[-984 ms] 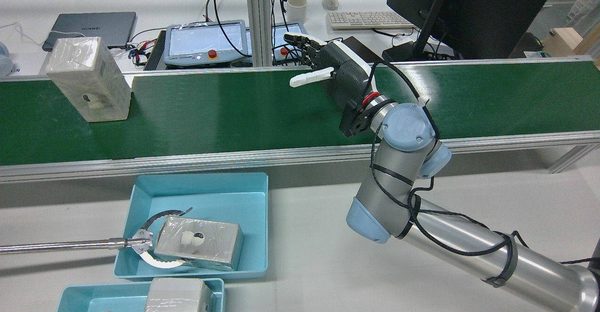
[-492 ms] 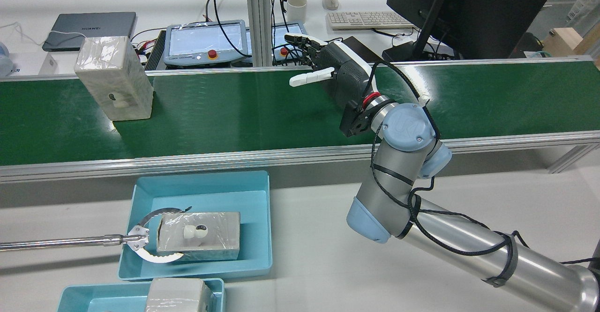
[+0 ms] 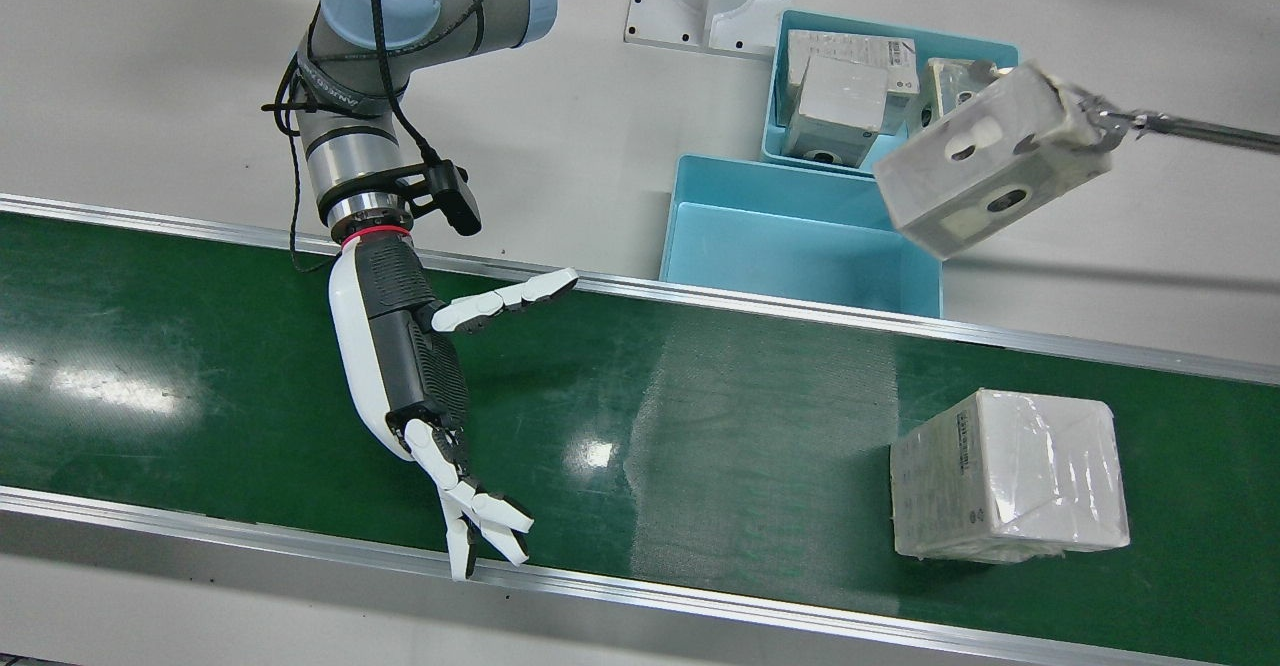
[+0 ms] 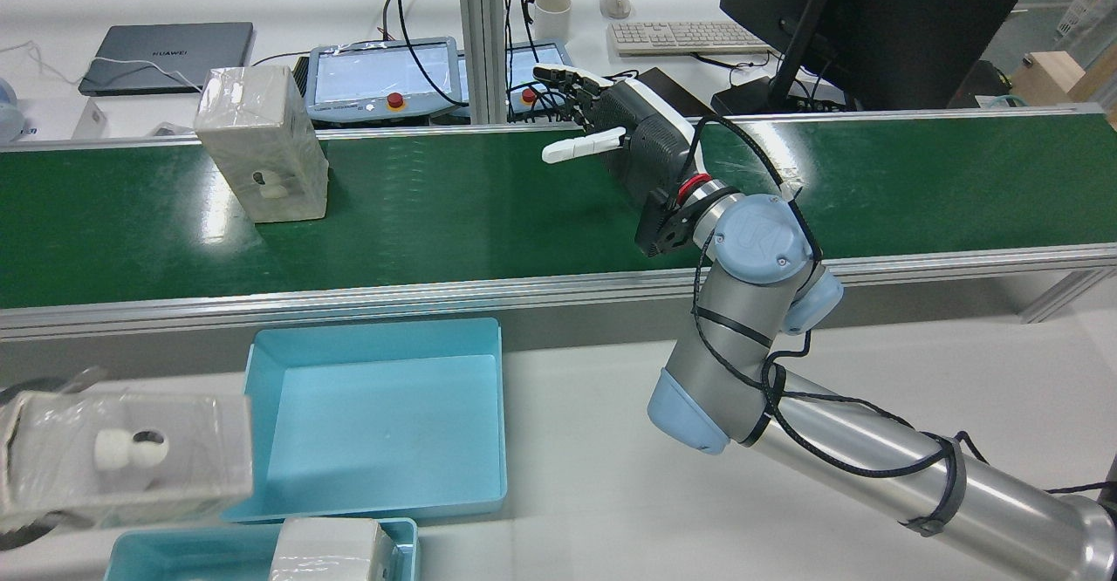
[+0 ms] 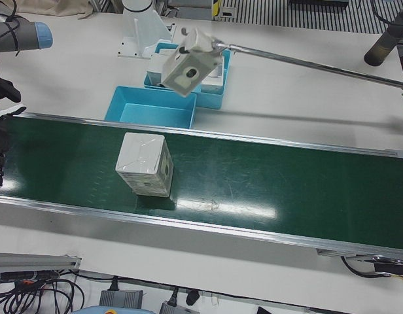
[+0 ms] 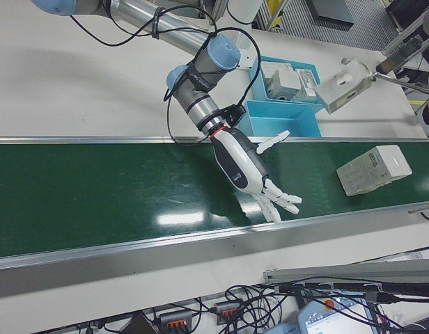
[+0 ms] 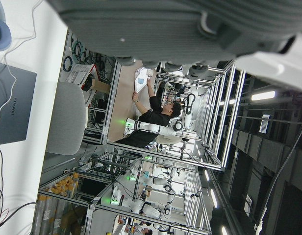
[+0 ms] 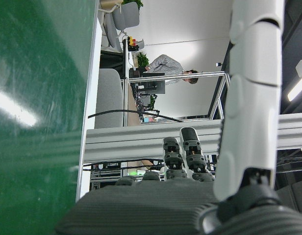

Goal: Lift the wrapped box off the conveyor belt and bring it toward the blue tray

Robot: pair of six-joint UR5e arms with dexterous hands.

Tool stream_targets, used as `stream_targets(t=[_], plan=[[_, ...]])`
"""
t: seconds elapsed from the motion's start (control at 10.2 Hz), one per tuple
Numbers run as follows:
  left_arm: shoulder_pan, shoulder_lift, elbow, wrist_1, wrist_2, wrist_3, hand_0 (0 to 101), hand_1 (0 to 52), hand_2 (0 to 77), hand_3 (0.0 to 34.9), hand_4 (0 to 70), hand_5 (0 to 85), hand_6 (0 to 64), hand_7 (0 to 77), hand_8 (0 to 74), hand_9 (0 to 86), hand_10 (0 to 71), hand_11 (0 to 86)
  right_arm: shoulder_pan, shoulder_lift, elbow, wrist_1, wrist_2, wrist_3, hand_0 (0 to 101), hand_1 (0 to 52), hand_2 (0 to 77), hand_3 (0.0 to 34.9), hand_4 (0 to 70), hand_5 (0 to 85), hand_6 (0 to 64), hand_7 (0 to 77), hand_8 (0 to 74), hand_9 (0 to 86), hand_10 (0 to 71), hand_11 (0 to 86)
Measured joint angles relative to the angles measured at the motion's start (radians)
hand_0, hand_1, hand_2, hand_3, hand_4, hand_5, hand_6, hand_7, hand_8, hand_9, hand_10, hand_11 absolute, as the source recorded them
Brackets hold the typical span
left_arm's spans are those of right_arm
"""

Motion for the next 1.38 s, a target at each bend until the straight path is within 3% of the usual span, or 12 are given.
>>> stream_targets(t=[0.69,0.98,1.28,1.38], plan=[[0.000,0.000,0.000,0.000,0.000,0.000,0,0.0,1.1,0.0,0.0,1.1,0.5,0.5,0.5,0.5,0.5,0.5,-0.001,-0.004,-0.006,0.000,0.002,-0.003,48,13.6,5.5,0.0,12.0,19.1,4.9,7.1,0.0,1.1,0.0,0.5],[0.000,0.000,0.000,0.000,0.000,0.000,0,0.0,1.1,0.0,0.0,1.1,0.5,0.5,0.5,0.0,0.5,0.5,-0.002,-0.001,-0.044,0.000,0.001,0.002,48,16.4,8.2,0.0,12.0,19.1,4.9,7.1,0.0,1.1,0.0,0.5],[0.000,0.000,0.000,0.000,0.000,0.000,0,0.0,1.1,0.0,0.0,1.1,0.5,0.5,0.5,0.5,0.5,0.5,0.003,0.005,-0.036,0.003,0.002,0.010,49,16.4,9.3,0.0,12.0,19.1,4.9,6.5,0.0,1.1,0.0,0.5],[0.000,0.000,0.000,0.000,0.000,0.000,0,0.0,1.1,0.0,0.0,1.1,0.5,0.5,0.5,0.5,0.5,0.5,0.005,0.008,-0.029,0.004,0.001,0.009,49,13.6,6.0,0.0,10.4,17.5,4.4,4.9,0.0,1.1,0.0,0.5]])
